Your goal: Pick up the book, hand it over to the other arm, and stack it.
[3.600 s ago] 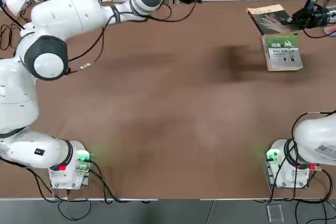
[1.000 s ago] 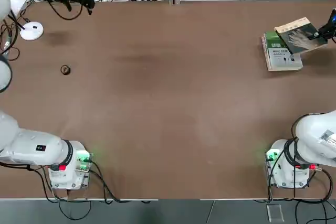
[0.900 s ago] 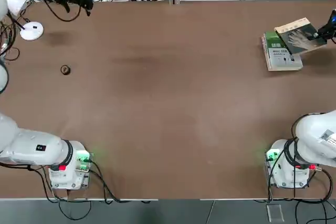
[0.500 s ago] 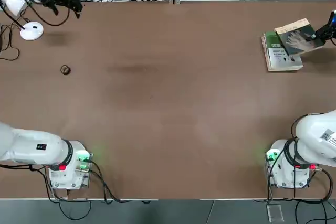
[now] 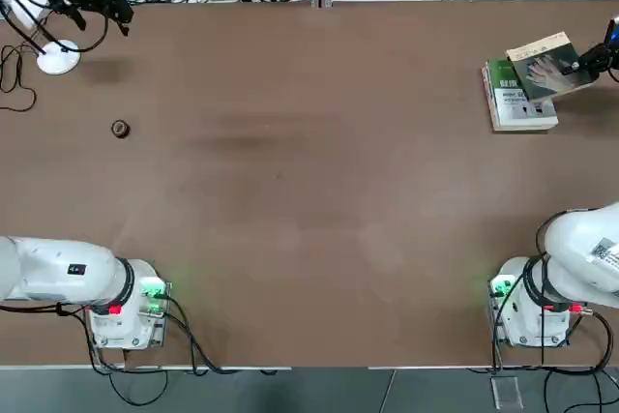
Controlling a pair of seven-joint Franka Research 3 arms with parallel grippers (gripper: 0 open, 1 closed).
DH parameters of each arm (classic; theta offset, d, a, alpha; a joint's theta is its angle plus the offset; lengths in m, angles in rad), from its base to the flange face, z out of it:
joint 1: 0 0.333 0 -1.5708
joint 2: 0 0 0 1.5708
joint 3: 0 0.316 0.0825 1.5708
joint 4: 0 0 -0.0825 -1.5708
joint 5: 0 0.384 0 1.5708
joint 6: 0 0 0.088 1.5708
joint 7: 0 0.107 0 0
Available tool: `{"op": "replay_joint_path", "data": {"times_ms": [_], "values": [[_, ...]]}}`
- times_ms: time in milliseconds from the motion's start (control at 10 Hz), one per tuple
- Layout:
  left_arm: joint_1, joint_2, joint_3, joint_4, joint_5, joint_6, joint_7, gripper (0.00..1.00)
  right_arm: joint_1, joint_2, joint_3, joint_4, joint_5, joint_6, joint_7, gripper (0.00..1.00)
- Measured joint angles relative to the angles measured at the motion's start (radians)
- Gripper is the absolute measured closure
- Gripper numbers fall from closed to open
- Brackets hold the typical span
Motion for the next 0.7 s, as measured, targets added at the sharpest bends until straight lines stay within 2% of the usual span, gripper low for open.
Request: {"op": "replay_joint_path", "data": {"times_ms": [700], "values": [[0.116, -0.013, 0.003, 0.029, -0.035, -0.004, 0.142, 0.00, 0.012, 0.018, 0.001, -0.007, -0.042, 0.002, -0.018, 0.84]]}}
